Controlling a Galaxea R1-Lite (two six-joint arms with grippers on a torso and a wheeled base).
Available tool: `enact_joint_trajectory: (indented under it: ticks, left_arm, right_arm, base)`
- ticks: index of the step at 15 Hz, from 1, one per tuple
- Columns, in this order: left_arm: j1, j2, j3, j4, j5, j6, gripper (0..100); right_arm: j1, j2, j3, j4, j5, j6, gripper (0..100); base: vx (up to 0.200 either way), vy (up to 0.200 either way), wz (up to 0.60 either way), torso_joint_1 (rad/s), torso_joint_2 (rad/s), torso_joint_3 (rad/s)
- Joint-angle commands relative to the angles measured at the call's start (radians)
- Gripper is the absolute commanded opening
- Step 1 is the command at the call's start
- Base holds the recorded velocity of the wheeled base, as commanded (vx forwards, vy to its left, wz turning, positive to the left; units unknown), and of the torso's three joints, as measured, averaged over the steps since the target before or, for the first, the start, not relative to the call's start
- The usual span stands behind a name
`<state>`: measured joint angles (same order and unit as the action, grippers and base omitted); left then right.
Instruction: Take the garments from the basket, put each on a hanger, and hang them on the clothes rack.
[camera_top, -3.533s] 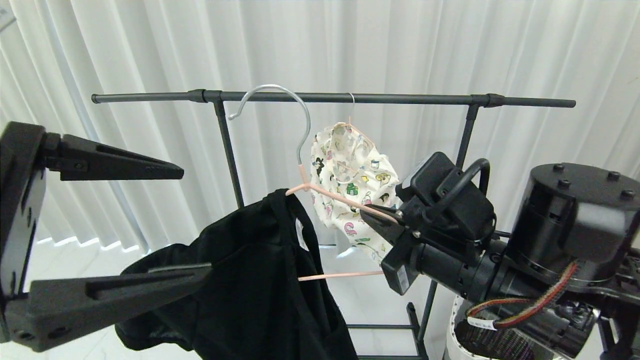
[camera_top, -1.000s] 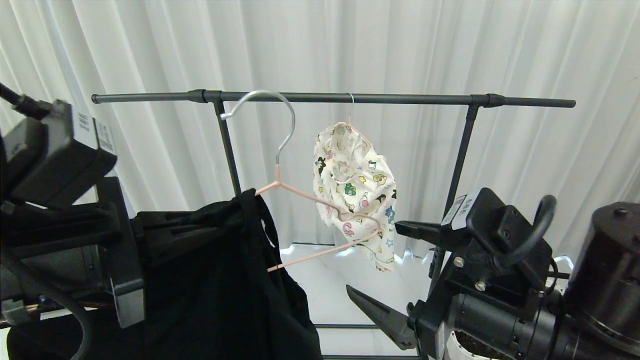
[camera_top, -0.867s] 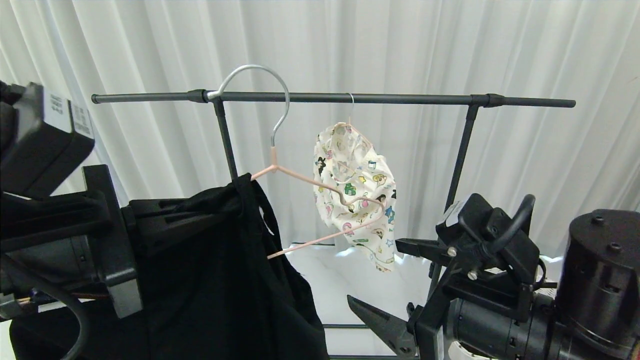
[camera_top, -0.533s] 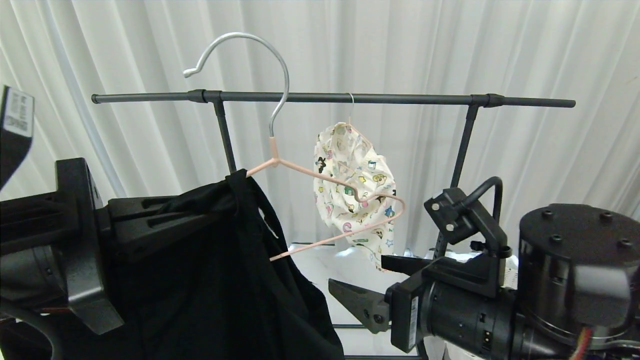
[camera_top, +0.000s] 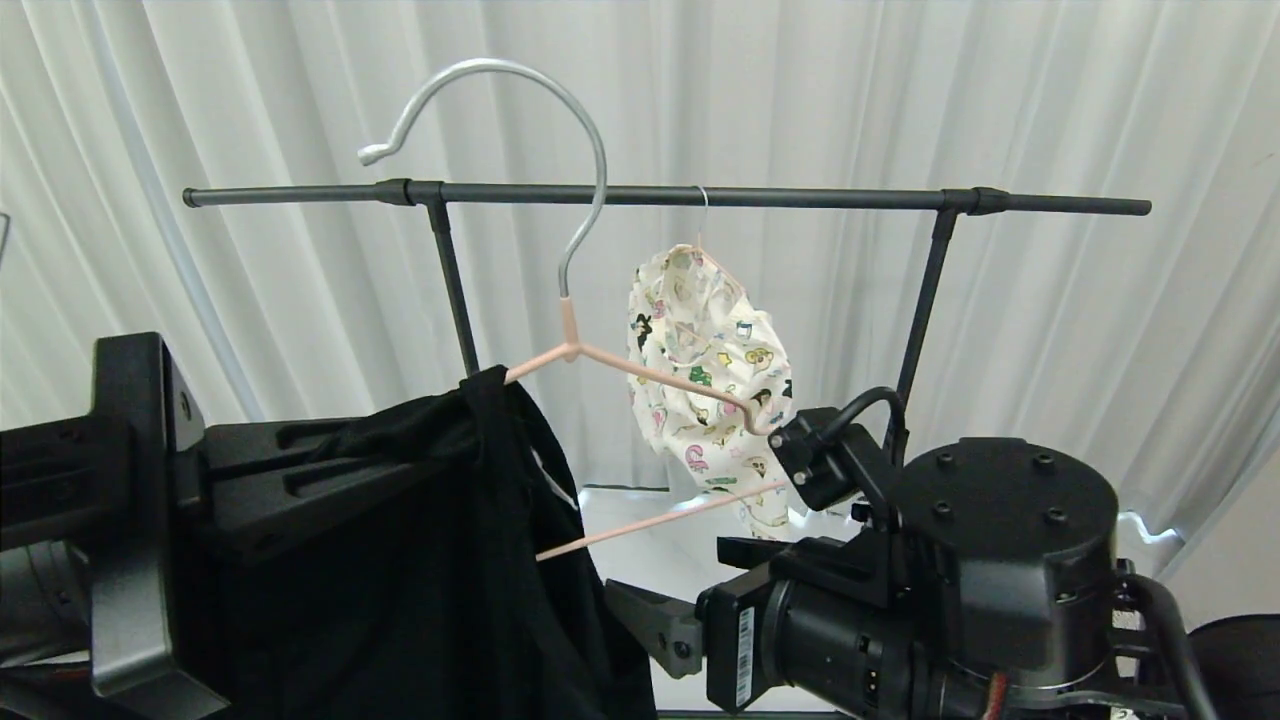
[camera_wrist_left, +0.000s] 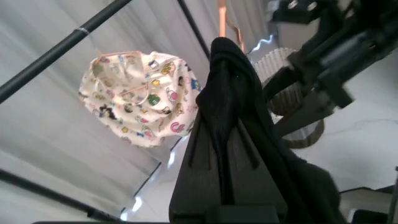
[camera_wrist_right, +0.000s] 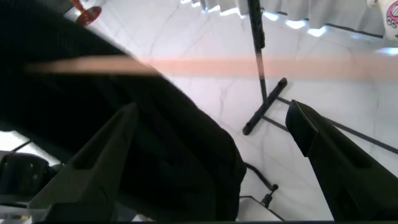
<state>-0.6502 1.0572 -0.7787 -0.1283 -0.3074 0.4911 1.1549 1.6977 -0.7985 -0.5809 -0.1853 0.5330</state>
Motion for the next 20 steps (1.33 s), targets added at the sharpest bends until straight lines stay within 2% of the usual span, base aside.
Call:
enact_joint_trajectory:
  ticks: [1, 4, 6, 10, 13, 17, 20]
  left_arm:
    - [-0.034, 0.009, 0.009, -0.001, 0.001, 0.0, 0]
    - [-0.034, 0.024, 0.004, -0.005, 0.001, -0.002, 0]
    - [-0.032, 0.026, 0.004, -0.04, 0.001, -0.002, 0]
    - [-0.02, 0.023, 0.004, -0.077, 0.053, -0.005, 0]
    - [0.037, 0.012, 0.003, -0.077, 0.05, -0.003, 0]
    - [0.046, -0.006, 0.009, -0.077, 0.048, -0.003, 0]
    - [0.046, -0.016, 0.01, -0.077, 0.048, -0.003, 0]
  right_arm:
    - [0.02, 0.037, -0.027, -0.001, -0.003, 0.001, 100]
    - [0.055, 0.063, -0.039, -0.001, -0.023, -0.001, 100]
    - [0.063, 0.105, -0.039, -0.001, -0.108, -0.002, 100]
    - [0.052, 0.112, -0.019, 0.004, -0.171, -0.013, 100]
    - [0.006, 0.077, 0.062, 0.004, -0.249, -0.041, 100]
    - [-0.086, 0.002, 0.145, 0.004, -0.261, -0.076, 100]
    - [-0.19, -0.015, 0.15, 0.003, -0.26, -0.126, 100]
  base:
    - [0.0, 0.0, 0.0, 0.0, 0.0, 0.0]
    - [0.0, 0.0, 0.0, 0.0, 0.0, 0.0]
    - [0.0, 0.0, 0.0, 0.0, 0.0, 0.0]
    - [0.0, 0.0, 0.0, 0.0, 0.0, 0.0]
    - [0.0, 0.0, 0.0, 0.0, 0.0, 0.0]
    - [0.0, 0.0, 0.0, 0.0, 0.0, 0.0]
    - [0.0, 0.0, 0.0, 0.0, 0.0, 0.0]
